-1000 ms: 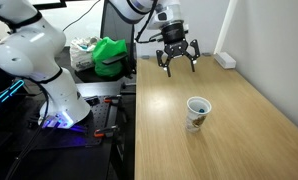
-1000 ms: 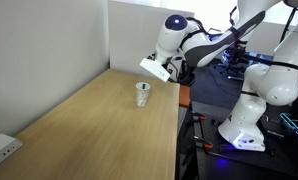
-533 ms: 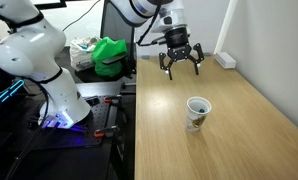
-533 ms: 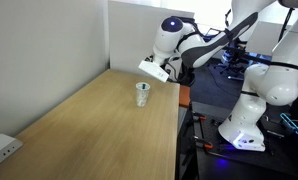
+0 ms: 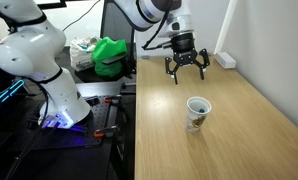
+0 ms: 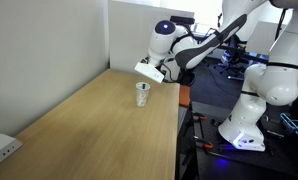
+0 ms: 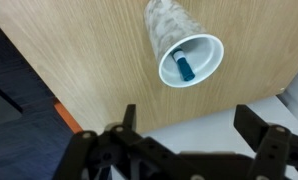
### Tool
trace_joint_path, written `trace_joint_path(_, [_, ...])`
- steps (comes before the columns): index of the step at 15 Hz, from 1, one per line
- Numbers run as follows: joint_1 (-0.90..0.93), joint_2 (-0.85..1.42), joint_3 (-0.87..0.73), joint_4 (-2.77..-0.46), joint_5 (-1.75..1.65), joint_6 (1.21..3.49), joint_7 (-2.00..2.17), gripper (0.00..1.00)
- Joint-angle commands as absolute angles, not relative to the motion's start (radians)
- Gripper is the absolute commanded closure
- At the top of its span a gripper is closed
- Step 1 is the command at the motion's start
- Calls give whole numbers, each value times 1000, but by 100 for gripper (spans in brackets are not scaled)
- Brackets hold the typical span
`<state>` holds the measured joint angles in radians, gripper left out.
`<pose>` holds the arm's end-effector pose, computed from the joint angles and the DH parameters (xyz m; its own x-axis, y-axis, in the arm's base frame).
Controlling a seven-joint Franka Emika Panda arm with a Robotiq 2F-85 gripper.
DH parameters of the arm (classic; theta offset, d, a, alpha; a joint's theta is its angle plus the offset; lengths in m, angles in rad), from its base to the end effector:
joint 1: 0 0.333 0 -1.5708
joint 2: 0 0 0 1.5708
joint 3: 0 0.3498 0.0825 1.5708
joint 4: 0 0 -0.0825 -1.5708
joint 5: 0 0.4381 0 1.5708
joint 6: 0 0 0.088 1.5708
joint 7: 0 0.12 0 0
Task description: Remove the marker from the mug and put it on the table
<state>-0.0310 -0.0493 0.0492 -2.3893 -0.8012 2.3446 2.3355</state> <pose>0.5312 -0.0079 0.3267 -0.2140 -0.8525 0.4769 -0.9628 0.1015 -0.2506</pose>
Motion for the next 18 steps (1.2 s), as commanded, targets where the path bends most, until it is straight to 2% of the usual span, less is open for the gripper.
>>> trace_joint_path(1, [-24,6,32,-2327,-786,2324,2306,0])
trace_joint_path(9, [-20,102,0,-2229,-688,2303,2187,0])
trace_joint_path(18, [-3,87,-5,-2273,-731,2343,2281,0])
